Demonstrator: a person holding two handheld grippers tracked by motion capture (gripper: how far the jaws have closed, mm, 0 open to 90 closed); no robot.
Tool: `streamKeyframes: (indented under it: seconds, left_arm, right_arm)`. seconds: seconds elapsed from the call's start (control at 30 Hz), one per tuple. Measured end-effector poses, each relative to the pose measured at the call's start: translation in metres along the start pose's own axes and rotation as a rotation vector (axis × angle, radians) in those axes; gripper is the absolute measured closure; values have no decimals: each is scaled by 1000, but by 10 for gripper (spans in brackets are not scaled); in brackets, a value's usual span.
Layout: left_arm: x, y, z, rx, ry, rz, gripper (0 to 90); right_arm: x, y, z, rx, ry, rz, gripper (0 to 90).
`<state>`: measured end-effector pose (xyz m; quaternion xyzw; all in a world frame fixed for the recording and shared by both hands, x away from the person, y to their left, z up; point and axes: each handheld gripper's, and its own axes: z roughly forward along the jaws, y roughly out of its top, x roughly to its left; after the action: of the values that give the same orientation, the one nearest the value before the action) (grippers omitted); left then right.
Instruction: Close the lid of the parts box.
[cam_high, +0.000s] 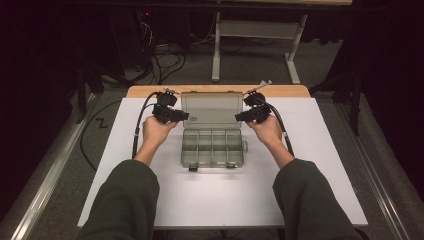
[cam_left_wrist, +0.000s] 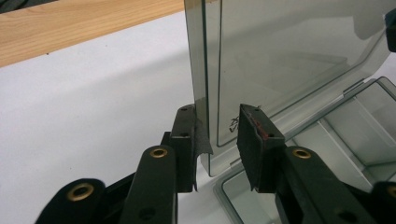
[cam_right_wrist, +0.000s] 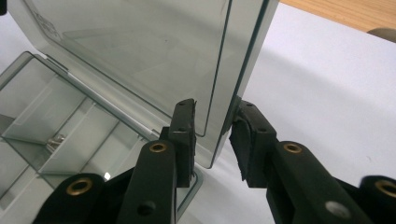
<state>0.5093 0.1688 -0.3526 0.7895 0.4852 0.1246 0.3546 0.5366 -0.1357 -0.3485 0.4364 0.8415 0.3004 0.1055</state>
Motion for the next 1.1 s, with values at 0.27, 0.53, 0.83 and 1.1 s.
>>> streamKeyframes:
  seconds: [0.27,0.53,0.83,1.1]
  left_arm:
    - [-4,-7,-3,6,-2,18,677]
    - [-8,-12,-8,5,-12,28,671]
    - [-14,-18,-9,24,-9,52,657]
    - [-15,-22,-11,31,-20,54,653]
  right_arm:
    - [5,-6,-5,-6,-7,-18,720]
    - [8,-10,-10,-12,-1,-35,709]
    - [14,-16,-13,-16,5,-53,679]
    - [17,-20,-15,-8,6,-68,670]
